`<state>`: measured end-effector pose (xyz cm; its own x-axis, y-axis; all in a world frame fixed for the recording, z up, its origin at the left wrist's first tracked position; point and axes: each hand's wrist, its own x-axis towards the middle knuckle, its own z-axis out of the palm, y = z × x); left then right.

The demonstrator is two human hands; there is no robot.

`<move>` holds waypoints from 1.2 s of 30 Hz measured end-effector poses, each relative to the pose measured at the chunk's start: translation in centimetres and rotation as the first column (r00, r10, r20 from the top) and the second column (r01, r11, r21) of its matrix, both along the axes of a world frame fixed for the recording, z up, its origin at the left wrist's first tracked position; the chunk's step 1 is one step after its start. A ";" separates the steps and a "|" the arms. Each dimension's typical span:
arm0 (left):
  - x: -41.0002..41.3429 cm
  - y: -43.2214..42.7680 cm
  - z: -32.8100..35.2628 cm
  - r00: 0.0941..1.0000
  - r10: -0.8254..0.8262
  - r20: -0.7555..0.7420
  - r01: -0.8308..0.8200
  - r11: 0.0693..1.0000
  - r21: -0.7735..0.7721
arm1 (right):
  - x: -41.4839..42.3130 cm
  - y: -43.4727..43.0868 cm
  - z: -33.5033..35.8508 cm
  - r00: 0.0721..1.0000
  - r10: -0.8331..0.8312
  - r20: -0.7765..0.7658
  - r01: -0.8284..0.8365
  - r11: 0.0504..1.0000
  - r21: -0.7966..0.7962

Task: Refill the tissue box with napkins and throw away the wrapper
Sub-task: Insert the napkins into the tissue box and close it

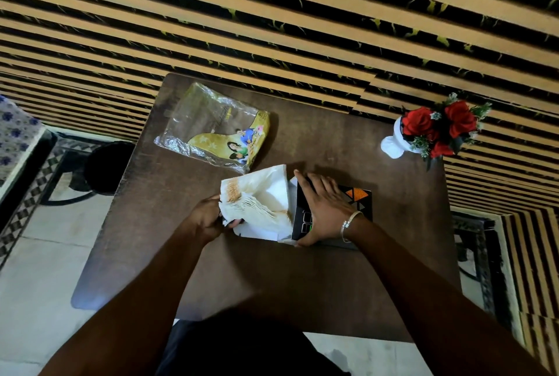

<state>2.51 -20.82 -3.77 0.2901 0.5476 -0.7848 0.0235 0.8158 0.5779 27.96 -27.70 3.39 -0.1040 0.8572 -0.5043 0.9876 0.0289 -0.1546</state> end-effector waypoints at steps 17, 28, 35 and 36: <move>-0.5 1.0 1.1 0.971 -0.236 0.040 0.230 0.967 0.113 | -0.5 -0.1 -0.2 1.000 0.003 -0.012 -0.002 0.999 0.041; 1.7 0.1 1.0 0.983 -0.176 0.058 0.175 0.984 0.026 | -0.7 0.2 -0.1 1.000 -0.007 -0.030 0.009 0.998 0.057; 3.0 -0.6 0.4 0.948 -0.318 0.026 0.309 0.936 0.171 | -1.5 0.2 -0.3 1.000 0.014 -0.024 -0.014 1.000 0.008; 3.4 -0.8 0.3 0.938 -0.347 0.007 0.339 0.920 0.195 | -1.6 0.2 -0.3 1.000 0.018 -0.020 -0.018 1.000 -0.001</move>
